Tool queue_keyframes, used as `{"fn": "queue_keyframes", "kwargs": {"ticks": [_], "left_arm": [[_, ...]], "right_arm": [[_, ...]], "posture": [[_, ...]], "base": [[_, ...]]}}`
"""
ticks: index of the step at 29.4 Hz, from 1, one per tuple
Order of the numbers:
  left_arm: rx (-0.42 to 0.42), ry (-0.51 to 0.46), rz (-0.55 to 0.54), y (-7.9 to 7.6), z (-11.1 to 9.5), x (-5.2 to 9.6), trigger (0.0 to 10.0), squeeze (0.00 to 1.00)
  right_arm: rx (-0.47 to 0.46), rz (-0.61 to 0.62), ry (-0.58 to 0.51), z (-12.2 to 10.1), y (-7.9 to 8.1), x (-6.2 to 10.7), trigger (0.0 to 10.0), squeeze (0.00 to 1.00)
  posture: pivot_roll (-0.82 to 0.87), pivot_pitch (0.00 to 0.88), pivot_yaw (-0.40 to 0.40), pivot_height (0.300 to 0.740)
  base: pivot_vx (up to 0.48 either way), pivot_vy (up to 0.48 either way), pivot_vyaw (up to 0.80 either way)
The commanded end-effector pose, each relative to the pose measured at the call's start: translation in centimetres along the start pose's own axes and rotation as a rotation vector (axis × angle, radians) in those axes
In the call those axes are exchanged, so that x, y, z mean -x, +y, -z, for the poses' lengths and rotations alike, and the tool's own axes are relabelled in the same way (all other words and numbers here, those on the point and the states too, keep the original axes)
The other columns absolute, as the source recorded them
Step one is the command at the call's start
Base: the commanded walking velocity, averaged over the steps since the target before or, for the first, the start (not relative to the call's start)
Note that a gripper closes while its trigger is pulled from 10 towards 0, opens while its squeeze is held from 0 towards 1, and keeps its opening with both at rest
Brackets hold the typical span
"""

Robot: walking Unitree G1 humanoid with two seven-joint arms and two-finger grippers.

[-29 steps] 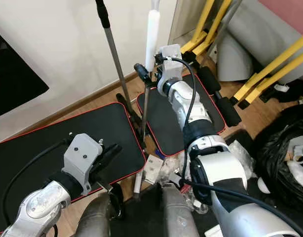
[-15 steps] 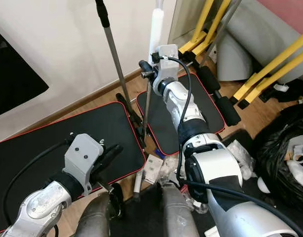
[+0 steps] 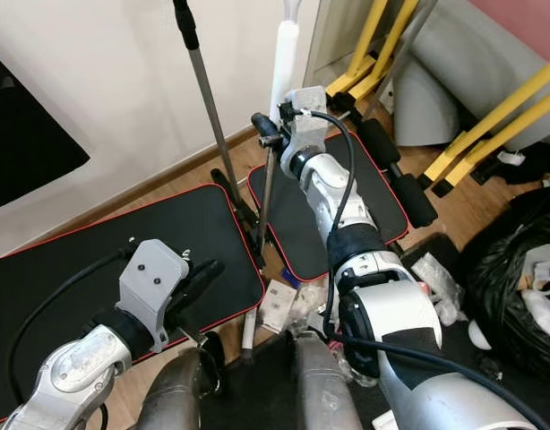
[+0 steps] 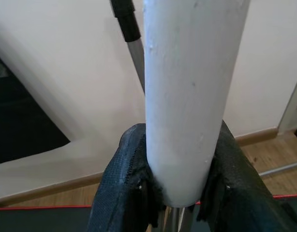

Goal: Sweep floor

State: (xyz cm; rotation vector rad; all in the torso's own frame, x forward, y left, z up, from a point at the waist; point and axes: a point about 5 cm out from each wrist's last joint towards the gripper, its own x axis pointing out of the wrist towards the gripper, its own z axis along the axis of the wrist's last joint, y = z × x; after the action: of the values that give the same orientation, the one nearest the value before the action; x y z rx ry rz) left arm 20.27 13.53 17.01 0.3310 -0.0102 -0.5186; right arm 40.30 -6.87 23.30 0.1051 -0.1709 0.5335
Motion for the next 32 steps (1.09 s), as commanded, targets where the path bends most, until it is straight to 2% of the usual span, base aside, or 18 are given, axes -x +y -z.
{"fn": "queue_keyframes", "kwargs": {"ticks": [1, 6, 7, 10, 12, 16, 23, 26, 32], "left_arm": [[0.025, 0.036, 0.041, -0.6, 0.7, 0.2, 10.0, 0.00], [0.027, 0.037, 0.040, -0.6, 0.7, 0.1, 10.0, 0.00], [0.028, 0.038, 0.042, -0.6, 0.8, 0.1, 10.0, 0.00], [0.029, 0.040, 0.044, -0.6, 0.9, 0.0, 10.0, 0.00], [0.029, 0.040, 0.044, -0.6, 0.9, 0.0, 10.0, 0.00], [0.025, 0.052, 0.054, -0.4, 1.1, -0.1, 10.0, 0.00], [0.051, 0.065, 0.084, -0.4, 1.2, -0.5, 10.0, 0.00], [0.061, 0.066, 0.081, -0.3, 1.3, -0.5, 10.0, 0.00], [0.079, 0.067, 0.072, -0.2, 1.5, -0.7, 10.0, 0.00]], "right_arm": [[-0.007, -0.025, 0.017, 0.7, -0.2, 0.8, 0.0, 0.00], [0.002, -0.075, -0.017, -0.6, -0.2, 2.1, 0.0, 0.00], [0.010, -0.100, -0.010, -1.0, 0.0, 3.0, 0.0, 0.00], [0.002, -0.097, 0.023, -0.9, 0.1, 3.9, 0.0, 0.00], [0.002, -0.097, 0.023, -0.9, 0.1, 3.9, 0.0, 0.00], [-0.052, -0.120, 0.082, -0.3, 1.3, 5.9, 0.0, 0.00], [-0.176, -0.129, 0.134, 0.5, 2.3, 7.5, 0.0, 0.00], [-0.186, -0.139, 0.141, 0.5, 2.5, 7.7, 0.0, 0.00], [-0.171, -0.245, 0.169, -0.7, 3.2, 9.0, 0.0, 0.00]], "posture": [[-0.07, 0.410, -0.164, 0.740], [-0.09, 0.407, -0.167, 0.740], [-0.09, 0.403, -0.165, 0.740], [-0.09, 0.401, -0.164, 0.740], [-0.09, 0.401, -0.164, 0.740], [-0.10, 0.393, -0.152, 0.740], [-0.09, 0.379, -0.145, 0.740], [-0.09, 0.375, -0.143, 0.740], [-0.10, 0.348, -0.148, 0.740]], "base": [[0.000, 0.000, 0.00], [0.000, 0.000, 0.00], [0.000, 0.000, 0.00], [0.000, 0.000, 0.00], [0.000, 0.000, 0.00], [0.000, 0.000, 0.00], [0.000, 0.000, 0.00], [0.000, 0.000, 0.00], [0.000, 0.000, 0.00]]}}
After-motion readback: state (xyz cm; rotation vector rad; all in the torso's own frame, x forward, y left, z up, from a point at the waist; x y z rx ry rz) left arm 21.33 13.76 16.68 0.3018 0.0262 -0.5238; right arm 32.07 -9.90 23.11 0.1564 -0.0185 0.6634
